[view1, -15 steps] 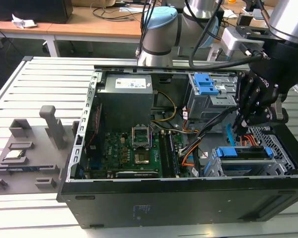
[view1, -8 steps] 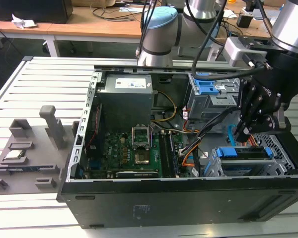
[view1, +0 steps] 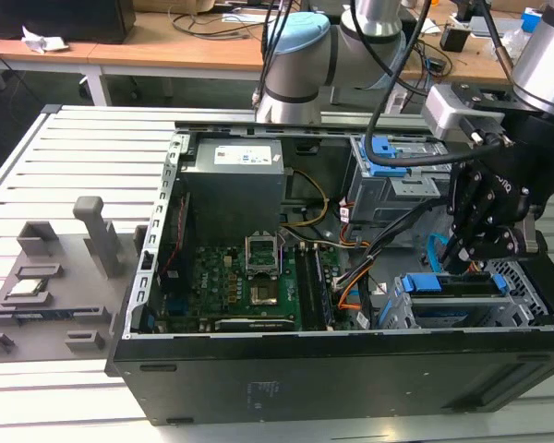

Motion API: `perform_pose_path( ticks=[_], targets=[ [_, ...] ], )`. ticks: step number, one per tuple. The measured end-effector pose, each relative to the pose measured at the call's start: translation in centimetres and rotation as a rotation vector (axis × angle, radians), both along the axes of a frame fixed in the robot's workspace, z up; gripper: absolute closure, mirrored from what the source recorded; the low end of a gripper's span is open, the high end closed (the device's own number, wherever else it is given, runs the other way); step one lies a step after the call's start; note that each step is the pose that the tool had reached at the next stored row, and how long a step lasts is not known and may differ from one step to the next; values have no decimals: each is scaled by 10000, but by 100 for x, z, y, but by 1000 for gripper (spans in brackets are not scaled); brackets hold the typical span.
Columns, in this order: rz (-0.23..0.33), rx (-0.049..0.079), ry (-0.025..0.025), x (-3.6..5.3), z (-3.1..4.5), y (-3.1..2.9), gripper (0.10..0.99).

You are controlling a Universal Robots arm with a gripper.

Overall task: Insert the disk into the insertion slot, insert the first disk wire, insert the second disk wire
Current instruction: 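Insert the second disk wire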

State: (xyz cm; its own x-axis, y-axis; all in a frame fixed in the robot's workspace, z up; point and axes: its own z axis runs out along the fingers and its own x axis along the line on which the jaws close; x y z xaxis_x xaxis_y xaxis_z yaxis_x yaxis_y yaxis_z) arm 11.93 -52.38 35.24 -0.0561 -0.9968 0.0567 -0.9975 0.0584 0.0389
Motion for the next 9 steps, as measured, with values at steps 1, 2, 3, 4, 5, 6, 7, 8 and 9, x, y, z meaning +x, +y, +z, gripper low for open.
perform_pose_path(
  ticks=[1, 2, 3, 4, 5, 6, 7, 8, 9],
  targets=[
    [1, -4, 0, 12, -11, -1, 925],
    [2, -16, 0, 27, -25, -2, 925],
    [2, -20, 0, 32, -29, -2, 925],
    [2, -27, 0, 39, -34, -3, 925],
    [3, -35, 0, 49, -40, -3, 925],
    [3, -40, 0, 57, -45, -3, 925],
    [4, -43, 0, 65, -51, -3, 925],
    [5, -45, 1, 70, -59, -3, 925],
    [3, -48, 1, 74, -75, -4, 925]
  ],
)
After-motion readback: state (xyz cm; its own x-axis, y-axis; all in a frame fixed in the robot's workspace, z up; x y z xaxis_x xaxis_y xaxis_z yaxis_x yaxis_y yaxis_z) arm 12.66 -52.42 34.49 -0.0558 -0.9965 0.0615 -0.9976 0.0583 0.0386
